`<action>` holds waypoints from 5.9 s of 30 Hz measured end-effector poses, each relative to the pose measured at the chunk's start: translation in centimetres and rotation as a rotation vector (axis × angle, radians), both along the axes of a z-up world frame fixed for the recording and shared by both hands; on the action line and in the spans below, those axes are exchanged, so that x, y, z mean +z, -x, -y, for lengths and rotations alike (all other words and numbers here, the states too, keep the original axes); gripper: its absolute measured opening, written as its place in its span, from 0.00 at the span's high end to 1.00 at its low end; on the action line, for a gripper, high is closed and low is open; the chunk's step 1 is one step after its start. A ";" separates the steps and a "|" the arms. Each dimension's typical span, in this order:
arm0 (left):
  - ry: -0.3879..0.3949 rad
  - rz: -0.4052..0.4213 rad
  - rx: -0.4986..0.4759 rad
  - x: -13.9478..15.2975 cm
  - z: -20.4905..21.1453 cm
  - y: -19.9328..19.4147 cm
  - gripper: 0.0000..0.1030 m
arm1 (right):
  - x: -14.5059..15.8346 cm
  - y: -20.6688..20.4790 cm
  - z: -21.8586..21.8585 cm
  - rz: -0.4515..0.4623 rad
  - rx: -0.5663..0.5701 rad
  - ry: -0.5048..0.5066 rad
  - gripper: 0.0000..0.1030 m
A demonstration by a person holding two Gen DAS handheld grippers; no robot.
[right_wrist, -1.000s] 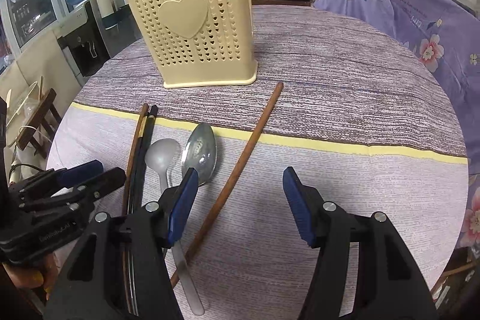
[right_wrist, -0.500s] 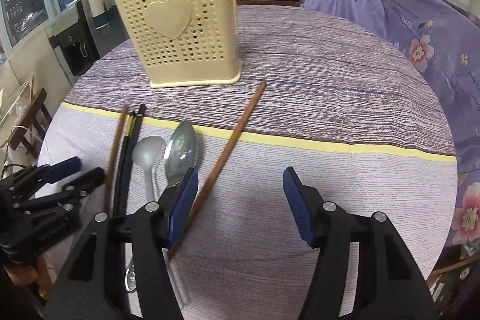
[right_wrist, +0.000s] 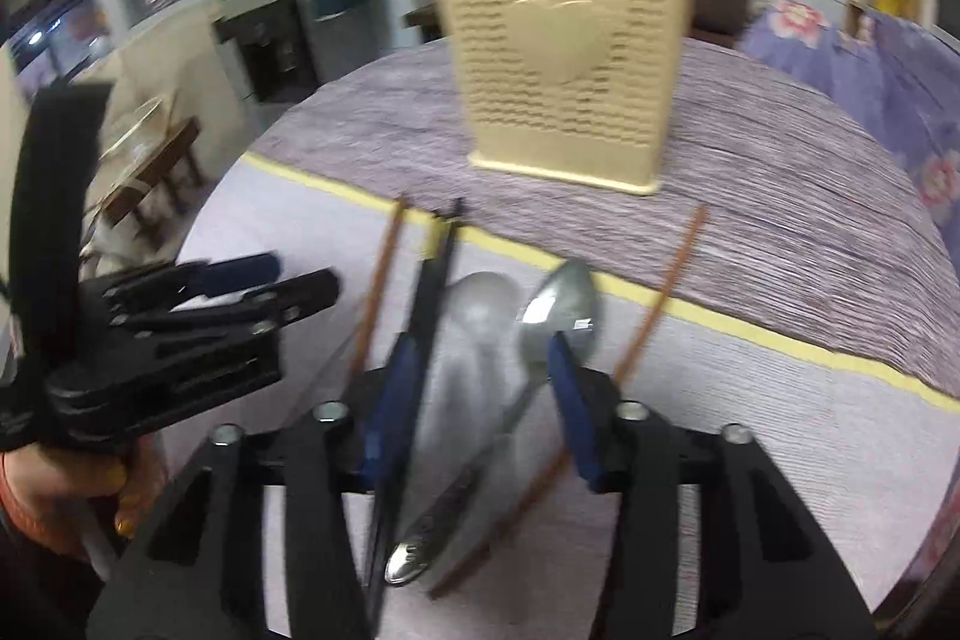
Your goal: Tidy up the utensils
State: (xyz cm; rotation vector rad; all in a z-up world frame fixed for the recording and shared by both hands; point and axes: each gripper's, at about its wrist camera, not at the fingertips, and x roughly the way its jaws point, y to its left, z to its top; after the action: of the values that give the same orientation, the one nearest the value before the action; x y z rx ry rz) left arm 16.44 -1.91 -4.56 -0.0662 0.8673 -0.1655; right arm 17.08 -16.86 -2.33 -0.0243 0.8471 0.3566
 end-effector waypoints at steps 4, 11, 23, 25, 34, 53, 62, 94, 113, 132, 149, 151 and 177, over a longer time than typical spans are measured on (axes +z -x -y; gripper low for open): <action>0.009 -0.008 0.022 -0.1 -1.1 0.2 0.49 | -0.8 -0.8 -1.0 -0.024 0.039 0.031 0.80; 0.027 -0.014 0.032 -0.2 -1.8 0.3 0.49 | -1.8 -2.2 -1.0 -0.052 0.010 0.090 0.83; 0.031 -0.021 0.015 -0.4 -1.4 0.6 0.49 | -2.1 -2.1 -0.6 -0.039 0.000 0.074 0.92; 0.029 -0.025 0.015 -0.5 -1.3 0.6 0.49 | -1.0 -1.5 0.3 -0.008 -0.026 0.046 0.92; 0.049 -0.037 -0.003 -0.5 -0.6 -0.1 0.49 | -1.1 -1.1 10.8 -0.025 -0.394 0.020 0.92; 0.008 -0.055 -0.014 -0.6 2.3 -2.1 0.52 | -2.5 -0.8 12.1 -0.042 -0.411 0.103 0.50; -0.014 -0.087 -0.012 -0.4 2.7 -4.6 0.64 | -2.7 -3.4 11.9 -0.082 -0.392 0.132 0.52; 0.078 0.084 -0.027 8.2 0.8 -4.8 0.92 | 5.0 -2.0 13.4 0.098 -0.364 -0.050 0.64; 0.110 0.287 -0.032 15.0 -1.6 -2.6 0.93 | 9.3 0.3 12.2 0.176 -0.326 -0.072 0.64; 0.060 0.302 0.003 16.0 -2.7 -4.7 0.97 | 14.0 -1.7 9.3 0.266 -0.239 -0.066 0.64; -0.121 -0.096 -0.014 -0.4 1.0 -9.9 0.73 | 11.7 -0.1 10.8 0.229 -0.312 -0.078 0.64; -0.161 -0.072 0.001 -0.4 1.1 -9.3 0.84 | 11.5 0.0 11.0 0.224 -0.315 -0.083 0.64; -0.115 -0.094 -0.083 0.5 0.9 -5.6 0.60 | 9.8 1.8 11.3 0.218 -0.347 -0.105 0.64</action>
State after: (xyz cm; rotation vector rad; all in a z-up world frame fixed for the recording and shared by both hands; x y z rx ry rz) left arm 22.08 -2.85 -4.04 0.0699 0.9721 -0.1911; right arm 15.26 -28.11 7.45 0.1767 0.6017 0.0687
